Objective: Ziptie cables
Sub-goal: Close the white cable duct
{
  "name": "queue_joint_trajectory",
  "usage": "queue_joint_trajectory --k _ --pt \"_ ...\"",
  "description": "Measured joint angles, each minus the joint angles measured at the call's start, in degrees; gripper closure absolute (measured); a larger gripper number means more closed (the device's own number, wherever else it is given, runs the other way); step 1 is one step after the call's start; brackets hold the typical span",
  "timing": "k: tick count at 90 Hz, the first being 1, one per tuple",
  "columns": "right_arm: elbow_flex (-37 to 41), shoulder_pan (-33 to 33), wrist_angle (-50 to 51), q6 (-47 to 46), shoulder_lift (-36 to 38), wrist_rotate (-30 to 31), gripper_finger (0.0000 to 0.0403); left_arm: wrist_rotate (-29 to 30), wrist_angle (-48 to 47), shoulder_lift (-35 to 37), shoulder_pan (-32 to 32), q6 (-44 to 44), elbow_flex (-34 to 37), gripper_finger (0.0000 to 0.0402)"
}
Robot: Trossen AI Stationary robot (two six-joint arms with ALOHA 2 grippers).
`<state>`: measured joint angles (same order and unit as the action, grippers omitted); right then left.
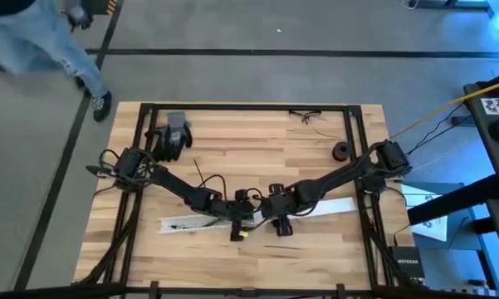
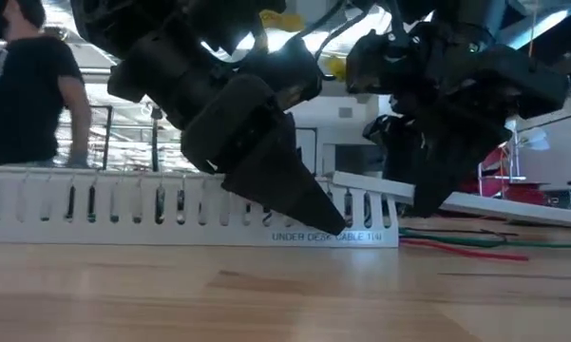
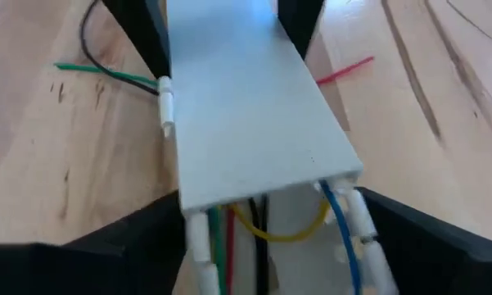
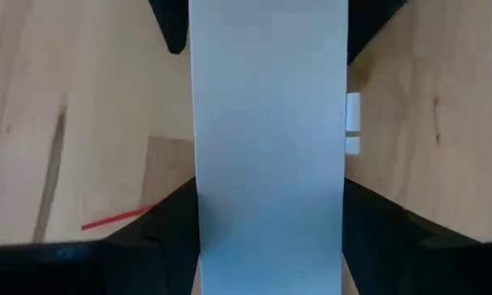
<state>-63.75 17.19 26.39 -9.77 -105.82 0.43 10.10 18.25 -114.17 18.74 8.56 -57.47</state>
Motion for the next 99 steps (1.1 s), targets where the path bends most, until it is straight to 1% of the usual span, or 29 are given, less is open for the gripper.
queue_joint_trajectory --k 18,32,60,72,83,89,99 --pt "-1.7 0.0 -2.0 -1.8 -1.2 0.0 0.0173 -0.4 0.0 -0.1 -0.4 0.7 0.0 0.0086" --pt "-4.2 0.0 -2.7 -2.5 -4.7 -0.2 0.0173 0.0 -0.3 -0.1 -0.6 1.0 0.1 0.0086" --pt "-5.0 0.1 -1.0 -3.1 -5.0 0.7 0.0173 0.3 -1.4 0.3 -0.5 1.5 0.0 0.0086" --pt "-4.9 0.1 -0.2 -3.4 -5.0 1.1 0.0173 0.8 -4.9 2.7 -0.5 1.8 0.0 0.0086" --pt "-5.0 0.1 0.4 -3.5 -5.1 1.3 0.0173 4.3 -7.1 5.6 -0.5 1.8 -0.3 0.0086" --pt "-5.6 0.2 0.9 -3.3 -5.1 1.4 0.0173 4.7 -9.2 7.1 -0.5 1.7 -0.4 0.0086" --pt "-7.9 1.0 4.8 -2.0 -4.5 2.8 0.0173 4.9 -14.4 8.0 -0.2 1.5 -0.4 0.0086"
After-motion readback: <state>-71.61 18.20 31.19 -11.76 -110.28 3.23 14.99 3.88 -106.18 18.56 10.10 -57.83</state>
